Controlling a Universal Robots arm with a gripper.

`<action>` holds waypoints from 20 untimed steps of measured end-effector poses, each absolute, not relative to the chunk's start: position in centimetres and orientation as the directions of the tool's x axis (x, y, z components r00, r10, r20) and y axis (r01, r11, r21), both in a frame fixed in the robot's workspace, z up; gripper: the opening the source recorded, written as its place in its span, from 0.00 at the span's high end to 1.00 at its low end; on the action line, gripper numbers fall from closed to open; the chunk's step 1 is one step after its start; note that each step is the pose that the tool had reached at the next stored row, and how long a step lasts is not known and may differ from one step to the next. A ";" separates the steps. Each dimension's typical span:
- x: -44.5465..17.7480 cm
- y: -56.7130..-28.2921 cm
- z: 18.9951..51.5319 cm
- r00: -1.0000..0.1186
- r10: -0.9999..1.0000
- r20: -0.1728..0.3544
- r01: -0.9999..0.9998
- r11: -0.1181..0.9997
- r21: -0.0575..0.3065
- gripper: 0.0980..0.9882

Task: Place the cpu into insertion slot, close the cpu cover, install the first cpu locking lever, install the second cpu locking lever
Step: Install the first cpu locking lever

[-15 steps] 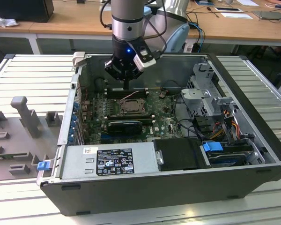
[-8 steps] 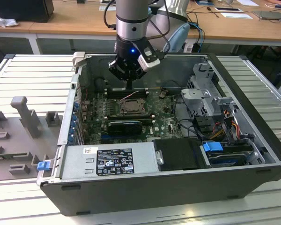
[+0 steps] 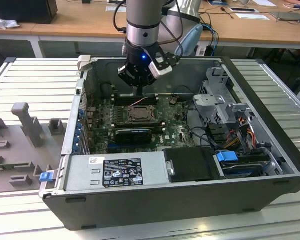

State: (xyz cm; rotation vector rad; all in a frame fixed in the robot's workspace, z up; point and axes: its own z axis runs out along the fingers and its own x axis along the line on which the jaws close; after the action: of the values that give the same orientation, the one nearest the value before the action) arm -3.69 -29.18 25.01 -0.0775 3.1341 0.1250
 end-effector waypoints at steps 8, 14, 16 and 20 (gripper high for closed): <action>-3.7 -29.2 23.7 -0.999 -0.048 -0.006 -0.048 0.995 0.089 0.99; -3.7 -29.2 23.1 -0.999 -0.047 -0.009 -0.048 0.990 0.134 0.99; -3.6 -29.2 22.7 -0.999 -0.047 -0.009 -0.048 0.990 0.134 0.99; -3.3 -29.1 22.2 -0.999 -0.047 -0.009 -0.048 0.990 0.134 0.99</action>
State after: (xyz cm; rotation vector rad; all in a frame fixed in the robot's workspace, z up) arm -3.29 -29.15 22.20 -0.0749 3.1279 0.2111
